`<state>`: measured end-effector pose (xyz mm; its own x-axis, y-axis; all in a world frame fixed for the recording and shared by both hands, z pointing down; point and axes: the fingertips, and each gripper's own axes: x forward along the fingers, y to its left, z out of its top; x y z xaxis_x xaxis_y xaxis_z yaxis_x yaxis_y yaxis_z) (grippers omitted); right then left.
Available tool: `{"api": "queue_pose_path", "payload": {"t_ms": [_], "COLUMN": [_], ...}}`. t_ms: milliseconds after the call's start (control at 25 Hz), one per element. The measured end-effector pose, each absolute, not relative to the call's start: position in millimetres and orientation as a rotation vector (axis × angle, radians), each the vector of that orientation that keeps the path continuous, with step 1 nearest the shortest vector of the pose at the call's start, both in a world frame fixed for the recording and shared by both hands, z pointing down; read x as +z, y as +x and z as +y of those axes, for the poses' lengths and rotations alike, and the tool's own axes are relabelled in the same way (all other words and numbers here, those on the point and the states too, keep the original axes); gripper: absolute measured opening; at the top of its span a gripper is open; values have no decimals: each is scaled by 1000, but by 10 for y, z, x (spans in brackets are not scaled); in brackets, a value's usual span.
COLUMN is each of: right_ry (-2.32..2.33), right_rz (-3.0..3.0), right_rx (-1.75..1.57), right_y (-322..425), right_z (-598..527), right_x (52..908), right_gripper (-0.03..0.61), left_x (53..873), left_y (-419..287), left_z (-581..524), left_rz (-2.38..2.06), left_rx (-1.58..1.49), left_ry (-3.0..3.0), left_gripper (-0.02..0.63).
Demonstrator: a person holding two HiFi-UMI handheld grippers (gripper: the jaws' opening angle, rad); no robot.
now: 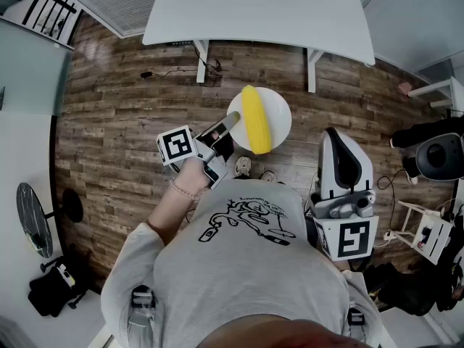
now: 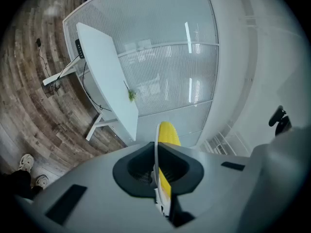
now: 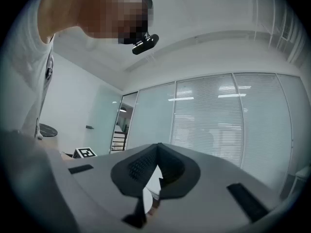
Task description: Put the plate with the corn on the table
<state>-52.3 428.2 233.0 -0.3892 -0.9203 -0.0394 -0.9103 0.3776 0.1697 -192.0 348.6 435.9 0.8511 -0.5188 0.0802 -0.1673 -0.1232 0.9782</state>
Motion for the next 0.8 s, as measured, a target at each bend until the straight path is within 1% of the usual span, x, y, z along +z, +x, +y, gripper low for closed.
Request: {"api": "queue_pose_path", "payload": {"t_ms": [800], "right_ry": [1736], "right_rz": [-2559], "right_rx": [-199], "right_y": [-620], "right_z": [4128], "right_x": [2470], "right_gripper": [8], "left_x": [4413], "left_y": [-2067], "left_z": [3354], "left_rz": [-544], "left_rx": [-298], "left_ry": [1710], "left_gripper": [28]}}
